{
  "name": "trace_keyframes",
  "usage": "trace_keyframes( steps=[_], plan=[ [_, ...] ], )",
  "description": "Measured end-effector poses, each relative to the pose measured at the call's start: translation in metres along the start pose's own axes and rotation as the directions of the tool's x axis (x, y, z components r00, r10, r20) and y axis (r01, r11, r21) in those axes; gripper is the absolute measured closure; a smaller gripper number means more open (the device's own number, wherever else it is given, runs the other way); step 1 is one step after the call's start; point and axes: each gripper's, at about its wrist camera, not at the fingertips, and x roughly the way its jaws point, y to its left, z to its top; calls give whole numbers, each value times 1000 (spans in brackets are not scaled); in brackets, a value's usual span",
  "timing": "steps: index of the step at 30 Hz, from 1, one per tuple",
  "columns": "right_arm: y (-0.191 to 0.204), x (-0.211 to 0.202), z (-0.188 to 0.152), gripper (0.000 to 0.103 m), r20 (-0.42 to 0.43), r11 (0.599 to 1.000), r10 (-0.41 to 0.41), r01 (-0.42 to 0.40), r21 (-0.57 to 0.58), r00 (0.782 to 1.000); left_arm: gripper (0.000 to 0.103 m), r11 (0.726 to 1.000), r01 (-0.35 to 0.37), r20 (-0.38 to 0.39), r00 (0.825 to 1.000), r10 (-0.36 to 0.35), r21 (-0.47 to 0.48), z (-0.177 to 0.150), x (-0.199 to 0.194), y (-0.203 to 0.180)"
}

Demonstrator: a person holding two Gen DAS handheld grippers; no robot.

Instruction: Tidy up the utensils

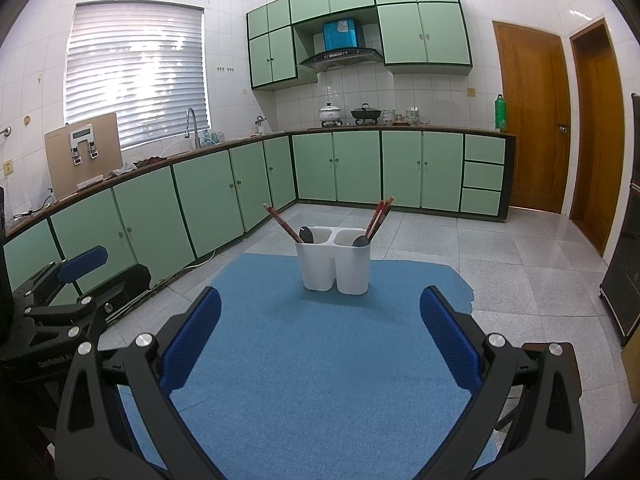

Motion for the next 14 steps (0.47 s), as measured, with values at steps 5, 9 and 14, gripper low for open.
trace_keyframes(
  steps=[5,9,14],
  plan=[
    [1,1,-1,6,-1,1000,0,0,0,1000,6,1000,-1,-1,1000,1,0,0,-1,0],
    [1,2,-1,6,-1,1000,-1,1,0,1000,6,1000,-3,-3,1000,3,-1,1,0,0],
    [1,2,-1,6,-1,1000,0,0,-1,1000,6,1000,-7,-4,1000,7,-1,2,2,0]
  ],
)
